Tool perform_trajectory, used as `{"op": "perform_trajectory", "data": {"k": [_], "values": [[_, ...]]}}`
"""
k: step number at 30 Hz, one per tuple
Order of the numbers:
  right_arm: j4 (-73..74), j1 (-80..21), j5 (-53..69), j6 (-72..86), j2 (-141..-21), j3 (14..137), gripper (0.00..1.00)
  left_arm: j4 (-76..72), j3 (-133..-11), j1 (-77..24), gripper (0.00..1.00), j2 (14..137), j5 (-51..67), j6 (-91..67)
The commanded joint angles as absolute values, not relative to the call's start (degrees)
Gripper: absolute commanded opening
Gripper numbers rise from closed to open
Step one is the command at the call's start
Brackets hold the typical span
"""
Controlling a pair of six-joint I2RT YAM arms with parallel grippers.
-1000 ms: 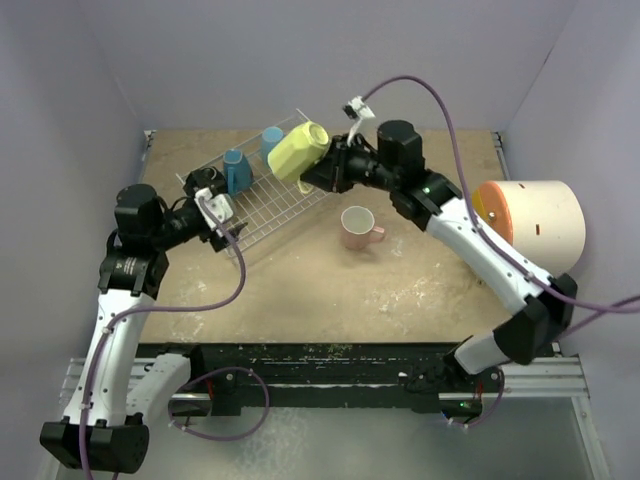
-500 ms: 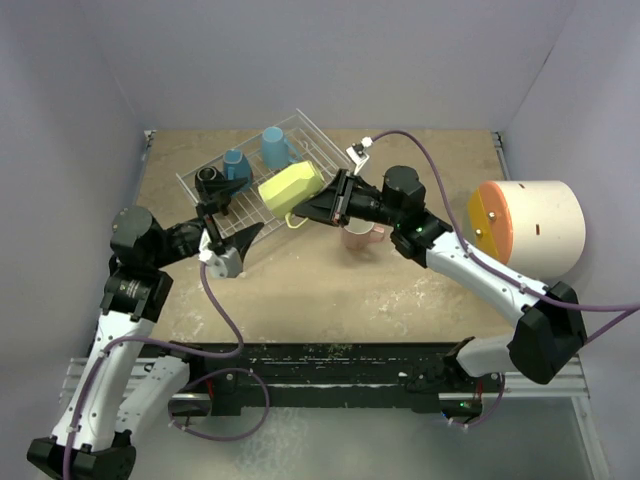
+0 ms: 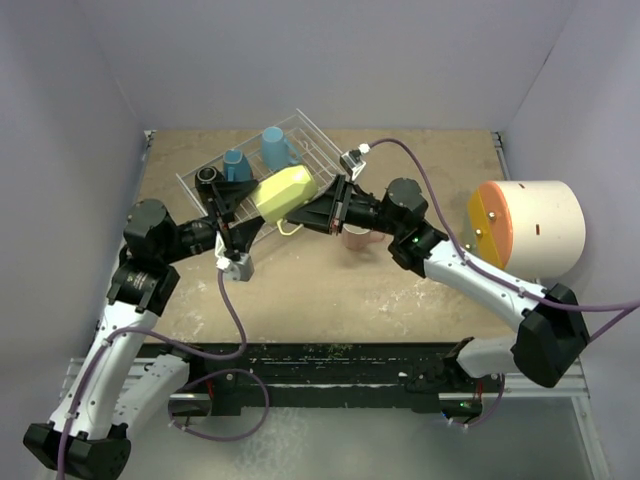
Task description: Unload the cups from the dish rack
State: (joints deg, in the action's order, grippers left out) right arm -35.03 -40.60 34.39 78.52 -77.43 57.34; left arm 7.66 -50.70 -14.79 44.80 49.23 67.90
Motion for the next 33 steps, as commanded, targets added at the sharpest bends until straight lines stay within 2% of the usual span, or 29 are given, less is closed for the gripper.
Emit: {"op": "perform_trajectory", "data": {"k": [1, 5, 7, 12, 14, 22, 23, 24, 26, 29, 33], "values": [[-39.35, -41.07, 35.17, 77.66, -71.12, 55.48, 0.0, 14.03, -54.56, -15.09, 0.8, 43.95, 51.25, 74.3], [-39.64, -41.04, 35.02, 77.86, -70.3, 54.94, 0.0, 19.85, -55.29, -15.08, 0.79, 42.99, 52.03, 80.38], [-40.98, -41.71, 35.6, 79.3, -71.2, 55.1, 0.0, 17.86, -54.7, -15.08, 0.77, 43.2, 51.88, 79.67], [-47.07, -44.0, 34.1, 83.23, -71.81, 53.51, 0.0, 8.6, -52.39, -15.75, 0.63, 44.71, 51.37, 75.33], [-47.47, -44.89, 33.34, 83.57, -71.81, 53.73, 0.0, 4.27, -51.48, -16.29, 0.55, 45.13, 50.88, 73.32], [-48.02, -46.76, 31.99, 85.16, -74.05, 55.31, 0.0, -4.14, -50.36, -19.38, 0.06, 47.42, 49.02, 70.31], [-45.47, -46.8, 32.8, 84.46, -73.67, 55.18, 0.06, -4.07, -50.81, -19.87, 0.01, 47.88, 48.62, 70.1], [-44.38, -46.52, 33.03, 84.0, -72.83, 54.86, 0.17, -2.97, -51.55, -20.4, 0.0, 48.43, 48.28, 70.12], [-34.01, -44.13, 32.33, 78.28, -70.03, 55.73, 0.42, 0.44, -53.62, -21.28, 0.0, 49.92, 47.73, 69.56], [-13.7, -38.44, 28.76, 66.41, -64.09, 59.2, 0.59, 10.44, -58.94, -24.29, 0.0, 53.52, 43.89, 68.09], [7.81, -30.95, 22.37, 51.98, -58.48, 64.0, 0.72, 32.8, -70.92, -29.1, 0.0, 63.87, 36.94, 65.09]]}}
